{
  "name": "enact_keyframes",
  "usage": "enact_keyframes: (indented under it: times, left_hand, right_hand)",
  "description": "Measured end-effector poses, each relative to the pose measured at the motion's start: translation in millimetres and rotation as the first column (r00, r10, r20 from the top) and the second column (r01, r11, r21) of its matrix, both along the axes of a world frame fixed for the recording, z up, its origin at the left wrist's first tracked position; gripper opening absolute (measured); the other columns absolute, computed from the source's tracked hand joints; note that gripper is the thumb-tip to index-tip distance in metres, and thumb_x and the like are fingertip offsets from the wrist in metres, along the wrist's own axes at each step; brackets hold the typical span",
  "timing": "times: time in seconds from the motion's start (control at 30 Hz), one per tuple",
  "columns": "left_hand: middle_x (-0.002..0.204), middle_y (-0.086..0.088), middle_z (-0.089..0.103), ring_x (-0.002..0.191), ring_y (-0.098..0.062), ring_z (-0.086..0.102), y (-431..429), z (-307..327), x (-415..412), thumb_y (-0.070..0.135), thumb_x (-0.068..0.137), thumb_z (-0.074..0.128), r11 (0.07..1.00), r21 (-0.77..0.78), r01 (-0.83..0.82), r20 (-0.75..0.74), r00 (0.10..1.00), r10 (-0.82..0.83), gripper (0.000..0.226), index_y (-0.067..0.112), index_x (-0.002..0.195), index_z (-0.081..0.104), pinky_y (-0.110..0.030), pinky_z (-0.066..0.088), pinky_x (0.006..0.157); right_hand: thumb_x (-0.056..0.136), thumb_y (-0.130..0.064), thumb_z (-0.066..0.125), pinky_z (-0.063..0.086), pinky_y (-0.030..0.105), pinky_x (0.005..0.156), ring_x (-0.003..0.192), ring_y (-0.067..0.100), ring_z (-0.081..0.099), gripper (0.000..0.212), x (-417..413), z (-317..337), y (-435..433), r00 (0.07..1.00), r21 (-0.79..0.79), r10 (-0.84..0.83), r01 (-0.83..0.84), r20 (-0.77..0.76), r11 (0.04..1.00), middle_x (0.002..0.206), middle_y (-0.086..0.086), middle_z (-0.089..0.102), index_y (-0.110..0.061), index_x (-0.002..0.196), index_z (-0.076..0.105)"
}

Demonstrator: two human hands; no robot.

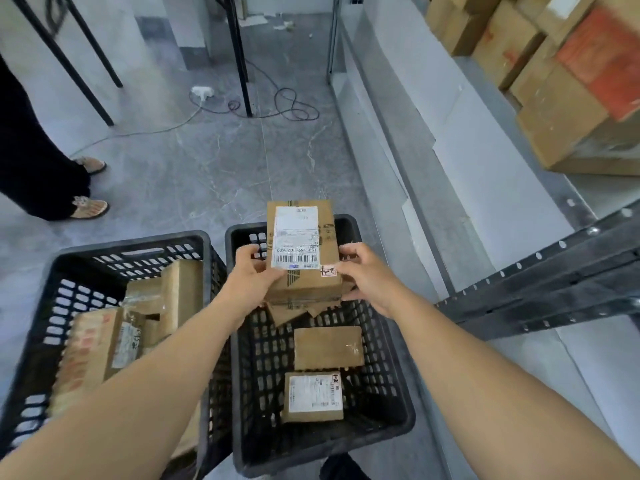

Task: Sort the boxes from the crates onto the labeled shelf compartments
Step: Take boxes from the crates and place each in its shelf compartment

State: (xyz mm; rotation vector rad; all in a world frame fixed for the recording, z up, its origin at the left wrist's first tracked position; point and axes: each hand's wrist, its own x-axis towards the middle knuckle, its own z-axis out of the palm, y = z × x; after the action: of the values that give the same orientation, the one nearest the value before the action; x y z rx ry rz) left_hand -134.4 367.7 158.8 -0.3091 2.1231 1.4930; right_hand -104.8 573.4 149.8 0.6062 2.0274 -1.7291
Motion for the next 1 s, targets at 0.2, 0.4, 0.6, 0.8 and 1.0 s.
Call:
enact_keyframes:
  times: [0.2, 0.4, 0.6, 0.8, 1.0]
  left_hand:
    - [0.123, 0.001, 0.062, 0.111, -0.016, 0.059, -27.5, 24.7, 7.6, 0.016, 0.091, 0.06, 0.986, 0.075, 0.146, -0.056, 0.988, -0.142, 0.038, 0.029, 0.126, 0.051, -0.043, 0.046, 0.101]
    - [0.136, 0.012, 0.048, 0.121, -0.021, 0.048, -49.0, 43.6, 11.9, 0.06, 0.076, 0.066, 0.975, 0.152, 0.162, 0.028, 0.985, -0.168, 0.073, 0.06, 0.136, 0.025, -0.054, 0.038, 0.101]
    - [0.112, -0.001, 0.061, 0.094, -0.017, 0.058, -62.3, 63.1, -5.3, 0.03, 0.066, 0.069, 0.98, 0.179, 0.083, -0.067, 0.995, -0.072, 0.057, 0.036, 0.12, 0.052, -0.034, 0.046, 0.078]
    - [0.101, -0.004, 0.069, 0.092, -0.021, 0.061, -81.4, 85.2, -22.8, 0.034, 0.048, 0.064, 0.958, 0.229, 0.174, -0.118, 0.981, -0.15, 0.057, 0.028, 0.105, 0.062, -0.037, 0.048, 0.077]
    - [0.106, -0.009, 0.067, 0.096, -0.021, 0.058, -85.8, 89.8, -30.1, 0.04, 0.045, 0.061, 0.936, 0.268, 0.23, -0.164, 0.968, -0.191, 0.064, 0.025, 0.108, 0.062, -0.039, 0.042, 0.084]
  right_hand:
    - [0.093, -0.012, 0.056, 0.055, 0.052, 0.085, 0.101, 0.022, 0.068, 0.046, 9.5, 17.7, -24.4, 0.998, -0.029, 0.006, -0.008, -0.063, 1.0, 0.12, -0.001, 0.066, -0.024, 0.136, 0.049]
    - [0.097, -0.007, 0.049, 0.056, 0.029, 0.063, 0.098, 0.017, 0.066, 0.035, 14.5, 37.8, -44.0, 0.995, -0.105, -0.042, 0.033, -0.09, 0.994, 0.117, 0.004, 0.066, -0.012, 0.132, 0.052]
    - [0.092, -0.012, 0.06, 0.057, 0.035, 0.072, 0.101, 0.023, 0.067, 0.031, 16.2, 53.0, -51.9, 0.997, -0.127, -0.012, 0.002, -0.073, 0.992, 0.114, 0.003, 0.068, -0.024, 0.118, 0.05]
    - [0.08, -0.033, 0.067, 0.048, 0.04, 0.089, 0.103, 0.021, 0.059, 0.043, 19.3, 58.8, -42.7, 0.985, -0.244, -0.13, 0.099, -0.115, 0.965, 0.11, -0.002, 0.063, -0.029, 0.119, 0.052]
    - [0.067, -0.028, 0.066, 0.054, 0.032, 0.076, 0.082, 0.022, 0.061, 0.045, 28.8, 59.4, -32.5, 0.978, -0.425, -0.196, 0.15, -0.066, 0.893, 0.093, 0.01, 0.064, -0.009, 0.108, 0.058]
